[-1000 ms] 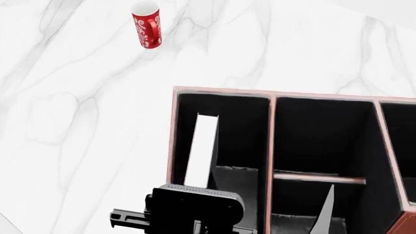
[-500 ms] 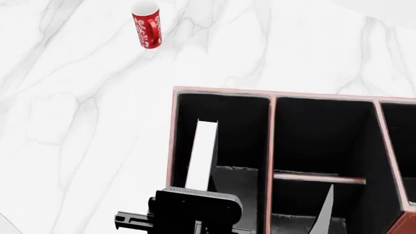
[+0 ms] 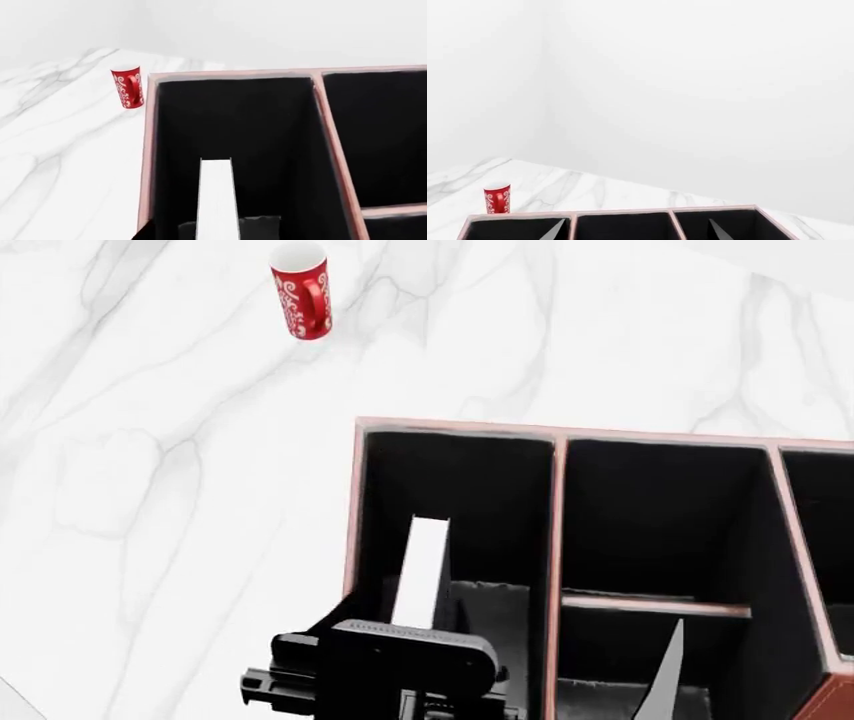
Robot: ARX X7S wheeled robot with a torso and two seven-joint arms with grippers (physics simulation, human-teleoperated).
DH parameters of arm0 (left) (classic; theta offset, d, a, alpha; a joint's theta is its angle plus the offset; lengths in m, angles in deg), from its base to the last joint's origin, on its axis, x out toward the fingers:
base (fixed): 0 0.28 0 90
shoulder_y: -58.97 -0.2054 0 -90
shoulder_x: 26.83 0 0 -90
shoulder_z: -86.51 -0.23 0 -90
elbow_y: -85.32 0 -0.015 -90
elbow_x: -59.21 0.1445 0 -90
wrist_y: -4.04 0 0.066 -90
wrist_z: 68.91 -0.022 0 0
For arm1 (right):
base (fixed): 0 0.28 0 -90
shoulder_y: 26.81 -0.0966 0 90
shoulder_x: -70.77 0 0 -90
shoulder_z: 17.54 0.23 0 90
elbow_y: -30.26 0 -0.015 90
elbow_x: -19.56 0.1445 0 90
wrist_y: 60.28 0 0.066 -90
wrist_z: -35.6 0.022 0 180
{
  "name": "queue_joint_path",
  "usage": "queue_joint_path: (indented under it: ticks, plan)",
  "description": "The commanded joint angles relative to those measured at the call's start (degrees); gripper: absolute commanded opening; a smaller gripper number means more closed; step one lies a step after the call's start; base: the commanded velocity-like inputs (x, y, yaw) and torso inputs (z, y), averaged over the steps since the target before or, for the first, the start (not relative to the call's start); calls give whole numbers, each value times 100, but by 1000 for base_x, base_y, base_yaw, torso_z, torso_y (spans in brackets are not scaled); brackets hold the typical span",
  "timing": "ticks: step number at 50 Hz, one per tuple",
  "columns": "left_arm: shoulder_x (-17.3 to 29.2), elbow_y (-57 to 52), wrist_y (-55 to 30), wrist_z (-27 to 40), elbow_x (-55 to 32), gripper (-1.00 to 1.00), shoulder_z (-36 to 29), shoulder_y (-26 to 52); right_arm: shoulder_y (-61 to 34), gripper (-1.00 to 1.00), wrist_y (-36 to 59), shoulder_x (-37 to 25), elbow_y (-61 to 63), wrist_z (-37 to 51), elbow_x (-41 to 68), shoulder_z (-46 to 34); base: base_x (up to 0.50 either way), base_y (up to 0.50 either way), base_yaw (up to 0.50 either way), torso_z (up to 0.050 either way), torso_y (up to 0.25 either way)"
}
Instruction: Pick up the book and place it in the left compartment of the caddy.
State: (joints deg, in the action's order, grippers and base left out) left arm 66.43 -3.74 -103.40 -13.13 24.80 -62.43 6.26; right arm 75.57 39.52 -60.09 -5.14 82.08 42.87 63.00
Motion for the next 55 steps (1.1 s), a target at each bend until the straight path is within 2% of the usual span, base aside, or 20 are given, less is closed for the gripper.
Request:
queue_joint_path:
  ticks: [1,18,28,36,41,48,49,55]
  plan:
    - [27,-31,77,-19,-30,100,-9,65,1,100,-14,-14,-4,14,3,-7,0,0,0,0,0]
    - [74,-84,105,53,-113,100,-47,88,-9,100,-15,-34,4,36,17,-21,0,0,0,0,0]
    - [281,-1043,-194,380,-395,100,16,101,-3,100,-13,-54,16,53,18,-25,0,0,0,0,0]
    - [631,-2251,-474,550,-687,100,-13,118,-8,100,-10,-74,18,69,32,-13,0,0,0,0,0]
    - [904,-3413,-850,889,-931,100,36,325,-15,100,21,-99,72,97,44,-2,0,0,0,0,0]
    - [1247,-4394,-1313,1317,-1242,100,235,669,-48,100,60,-109,99,113,42,-35,0,0,0,0,0]
    - [1469,-4676,-1416,1455,-1315,100,326,705,-57,100,64,-107,100,111,38,-47,0,0,0,0,0]
    - [2022,-5181,-1501,1678,-1308,100,520,683,-73,100,90,-104,117,125,14,-96,0,0,0,0,0]
